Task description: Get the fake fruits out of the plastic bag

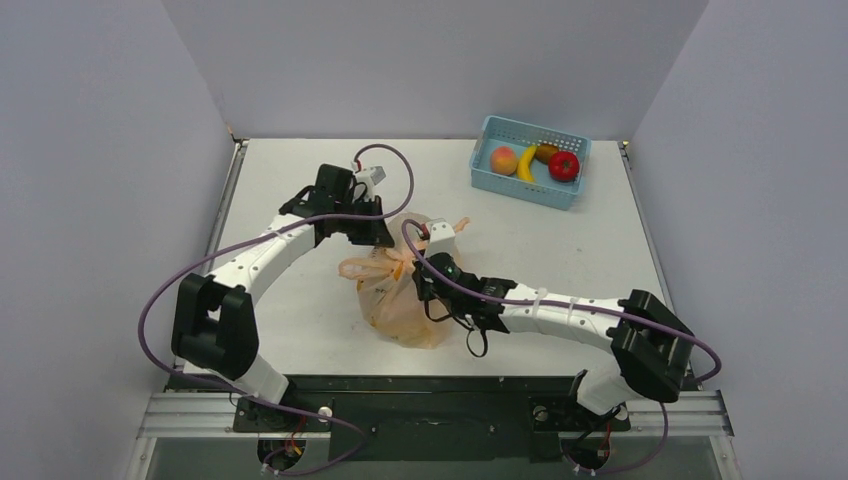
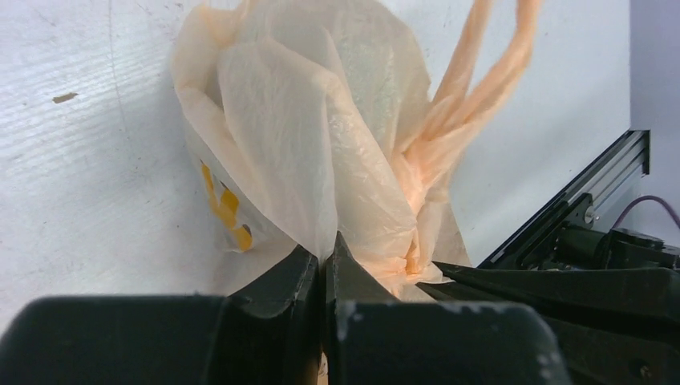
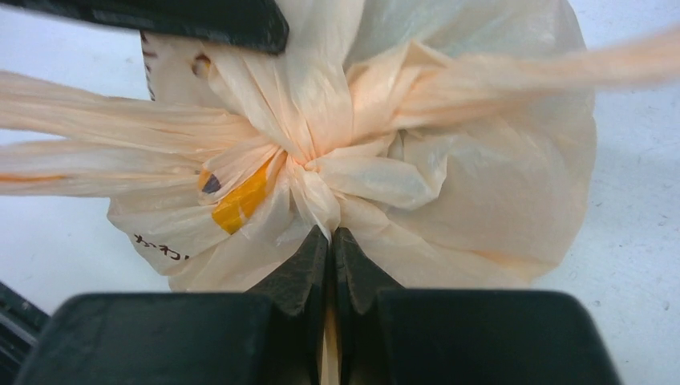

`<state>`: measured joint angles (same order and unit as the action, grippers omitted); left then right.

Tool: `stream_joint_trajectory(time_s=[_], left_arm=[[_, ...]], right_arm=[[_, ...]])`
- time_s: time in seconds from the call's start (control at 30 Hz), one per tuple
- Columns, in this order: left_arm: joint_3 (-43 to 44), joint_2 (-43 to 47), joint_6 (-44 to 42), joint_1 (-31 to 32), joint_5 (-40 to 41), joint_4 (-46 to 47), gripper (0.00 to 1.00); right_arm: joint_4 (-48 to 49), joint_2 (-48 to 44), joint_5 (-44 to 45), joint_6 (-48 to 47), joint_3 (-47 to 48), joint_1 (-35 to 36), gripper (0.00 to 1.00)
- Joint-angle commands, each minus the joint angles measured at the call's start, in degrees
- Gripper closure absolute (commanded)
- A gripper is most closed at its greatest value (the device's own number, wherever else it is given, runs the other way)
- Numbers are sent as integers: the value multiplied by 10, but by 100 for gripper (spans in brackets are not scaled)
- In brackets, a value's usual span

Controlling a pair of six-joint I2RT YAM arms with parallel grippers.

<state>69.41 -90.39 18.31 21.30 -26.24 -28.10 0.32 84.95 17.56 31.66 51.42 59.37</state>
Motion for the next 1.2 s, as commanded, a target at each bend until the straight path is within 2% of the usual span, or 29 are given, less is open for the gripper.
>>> stream_joint_trajectory(time_s=[0.0,0.17,0.33,0.43,0.47,0.57,0.63,0.7,0.77,0.9,1.07,1.17], left_arm=[[-1,51,13,-45,7,63,100],[-3,50,31,-85,-25,73,100],[-9,55,29,-82,-46,81,100],[-10,52,30,-81,-58,85,100],[-11,52,30,-81,-60,86,100],[-9,49,31,-80,-66,87,100],[-10,46,32,-79,-68,88,100],[-11,45,30,-73,-66,87,100],[-8,43,29,-67,-67,86,100],[-10,45,27,-57,-64,86,100],[-4,47,19,-44,-60,77,100],[-5,49,19,-43,-58,78,100]], right_arm=[[68,-87,-2,1,-91,12,100],[109,-121,-49,39,-149,12,100],[45,-133,-62,10,-126,12,100],[-5,-133,-42,-15,-88,13,100],[-15,-133,-33,-18,-81,12,94],[-62,-126,24,1,-36,14,88],[-65,-129,43,26,-24,16,78],[-54,-135,34,29,-14,16,64],[-59,-132,29,21,7,17,55],[-75,-99,31,4,54,17,43],[-86,-55,29,-4,98,15,43],[-78,-37,23,11,106,12,53]])
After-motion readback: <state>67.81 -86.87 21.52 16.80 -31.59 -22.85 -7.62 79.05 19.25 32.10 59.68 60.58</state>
